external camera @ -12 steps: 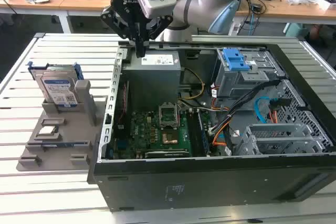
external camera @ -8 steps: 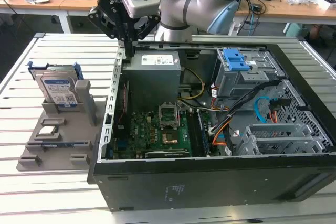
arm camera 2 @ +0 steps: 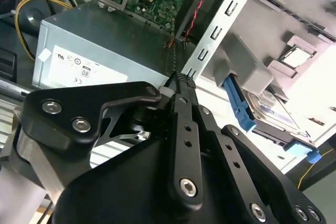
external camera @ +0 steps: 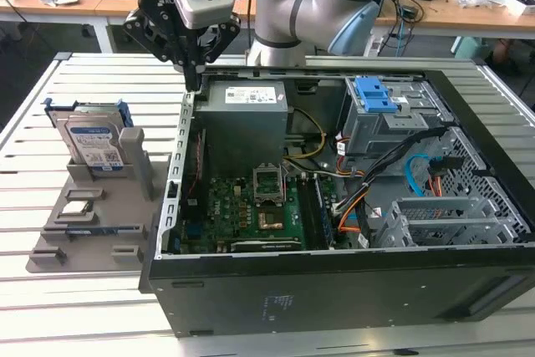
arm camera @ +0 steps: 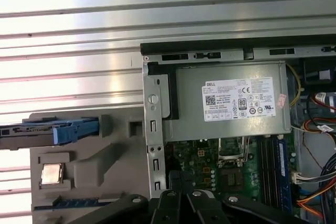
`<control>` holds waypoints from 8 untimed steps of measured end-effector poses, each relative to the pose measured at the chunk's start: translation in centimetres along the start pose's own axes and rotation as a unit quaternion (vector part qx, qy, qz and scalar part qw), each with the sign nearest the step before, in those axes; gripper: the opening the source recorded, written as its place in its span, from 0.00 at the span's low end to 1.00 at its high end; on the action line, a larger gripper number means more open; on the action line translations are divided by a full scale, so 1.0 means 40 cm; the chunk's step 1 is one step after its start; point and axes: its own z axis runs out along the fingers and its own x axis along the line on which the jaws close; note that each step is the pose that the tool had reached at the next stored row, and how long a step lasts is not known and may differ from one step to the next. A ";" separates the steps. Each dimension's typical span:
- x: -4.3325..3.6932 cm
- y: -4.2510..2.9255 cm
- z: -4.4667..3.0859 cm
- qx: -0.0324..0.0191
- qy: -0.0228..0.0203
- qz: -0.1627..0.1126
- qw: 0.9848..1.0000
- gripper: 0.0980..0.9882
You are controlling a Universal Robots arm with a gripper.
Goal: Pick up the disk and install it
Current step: 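Reach for the disk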
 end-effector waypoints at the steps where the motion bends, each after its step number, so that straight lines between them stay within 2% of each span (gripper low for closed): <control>1: 0.007 -0.001 0.000 0.000 0.000 0.000 1.000 0.01; 3: 0.017 -0.001 0.000 0.000 0.000 0.000 1.000 0.01; 5: 0.039 -0.003 -0.001 0.000 0.000 0.000 1.000 0.01; 8: 0.059 -0.004 -0.002 0.000 0.000 0.000 1.000 0.01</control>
